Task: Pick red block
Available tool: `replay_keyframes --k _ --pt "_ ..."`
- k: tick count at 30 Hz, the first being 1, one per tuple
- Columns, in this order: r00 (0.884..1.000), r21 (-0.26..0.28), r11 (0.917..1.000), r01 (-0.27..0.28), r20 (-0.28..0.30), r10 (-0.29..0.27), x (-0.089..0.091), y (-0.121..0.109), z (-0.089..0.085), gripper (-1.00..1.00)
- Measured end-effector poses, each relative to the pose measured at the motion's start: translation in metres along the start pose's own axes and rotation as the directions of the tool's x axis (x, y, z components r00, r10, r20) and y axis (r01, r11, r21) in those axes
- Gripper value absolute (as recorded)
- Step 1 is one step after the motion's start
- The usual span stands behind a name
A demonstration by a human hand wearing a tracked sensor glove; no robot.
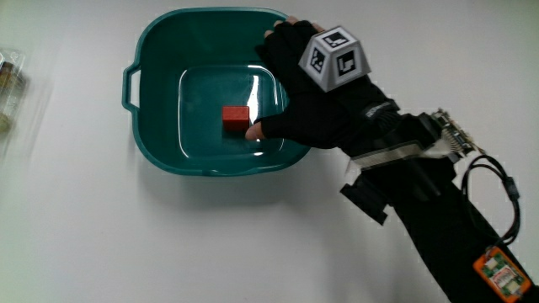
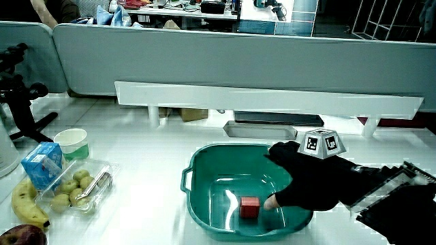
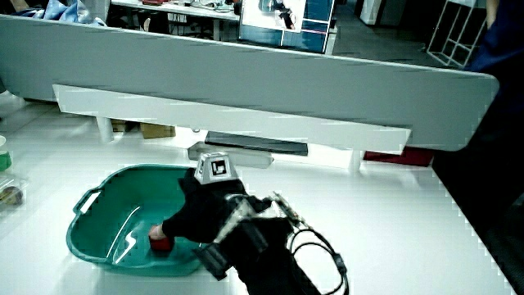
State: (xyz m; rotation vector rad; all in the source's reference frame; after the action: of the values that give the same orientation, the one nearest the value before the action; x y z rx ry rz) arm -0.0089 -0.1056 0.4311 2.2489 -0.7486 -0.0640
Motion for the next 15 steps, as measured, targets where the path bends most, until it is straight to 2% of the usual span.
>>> replay_keyframes --k 10,11,15 --pt "0.999 0.037 0.9988 -0.032 -0.017 0.033 -0.001 -0.017 0.015 1.0" --pt "0.999 0.062 0.9977 -0.03 -0.01 0.03 -0.001 -0.019 0.017 1.0" --pt "0.999 0.08 0.9958 -0.045 0.005 0.045 -0.004 -0.03 0.024 1.0"
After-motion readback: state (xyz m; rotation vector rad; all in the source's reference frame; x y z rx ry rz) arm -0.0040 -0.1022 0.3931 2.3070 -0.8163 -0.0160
